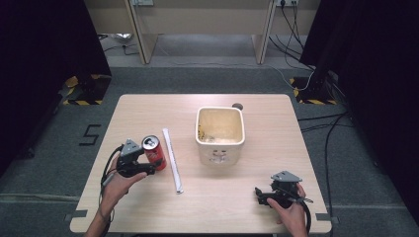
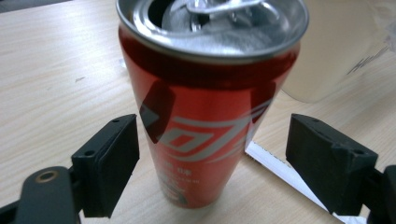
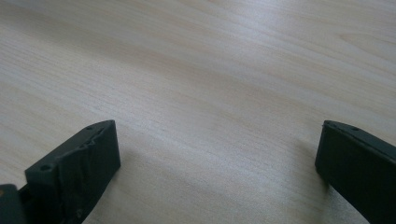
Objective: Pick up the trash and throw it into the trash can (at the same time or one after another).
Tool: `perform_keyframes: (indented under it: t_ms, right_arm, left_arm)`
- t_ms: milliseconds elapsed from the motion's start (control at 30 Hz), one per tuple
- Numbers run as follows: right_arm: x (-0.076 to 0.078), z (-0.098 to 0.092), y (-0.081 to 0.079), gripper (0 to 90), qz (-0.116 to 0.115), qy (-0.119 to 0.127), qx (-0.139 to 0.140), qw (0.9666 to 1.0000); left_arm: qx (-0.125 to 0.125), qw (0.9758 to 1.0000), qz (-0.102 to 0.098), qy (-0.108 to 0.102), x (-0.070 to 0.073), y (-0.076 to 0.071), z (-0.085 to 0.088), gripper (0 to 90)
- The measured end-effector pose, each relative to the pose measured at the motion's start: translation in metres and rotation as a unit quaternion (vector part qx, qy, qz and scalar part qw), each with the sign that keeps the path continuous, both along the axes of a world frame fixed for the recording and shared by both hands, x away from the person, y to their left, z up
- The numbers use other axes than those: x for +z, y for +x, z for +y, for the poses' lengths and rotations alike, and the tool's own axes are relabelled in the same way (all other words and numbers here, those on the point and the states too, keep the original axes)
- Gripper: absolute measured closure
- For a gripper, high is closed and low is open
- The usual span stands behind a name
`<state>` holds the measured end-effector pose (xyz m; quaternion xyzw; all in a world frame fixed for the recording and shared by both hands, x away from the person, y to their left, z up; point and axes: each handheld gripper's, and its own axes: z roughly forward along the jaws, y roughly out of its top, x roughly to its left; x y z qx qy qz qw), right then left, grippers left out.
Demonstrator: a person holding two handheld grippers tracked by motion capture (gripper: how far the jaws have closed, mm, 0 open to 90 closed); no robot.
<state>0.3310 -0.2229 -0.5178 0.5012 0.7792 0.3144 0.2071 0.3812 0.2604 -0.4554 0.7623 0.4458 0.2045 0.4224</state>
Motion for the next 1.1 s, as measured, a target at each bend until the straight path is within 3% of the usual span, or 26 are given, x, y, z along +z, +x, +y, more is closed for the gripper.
perform_keyframes:
  t_ms: [533, 800, 1100]
  right_arm:
    - [0.000, 0.000, 0.000, 0.3, 0.000, 0.000, 0.000, 1.0000]
    - [0.000, 0.000, 0.000, 0.3, 0.000, -0.001, 0.003, 1.0000]
    - [0.000, -0.001, 0.001, 0.3, -0.001, -0.002, 0.005, 1.0000]
  left_arm:
    - [0.003, 1.0000, -0.002, 0.003, -0.003, 0.013, -0.004, 18.2]
    - [0.001, 1.0000, -0.004, -0.001, -0.006, 0.017, -0.003, 31.9]
    - [-0.003, 0.9998, -0.019, 0.004, 0.003, 0.012, -0.001, 34.1]
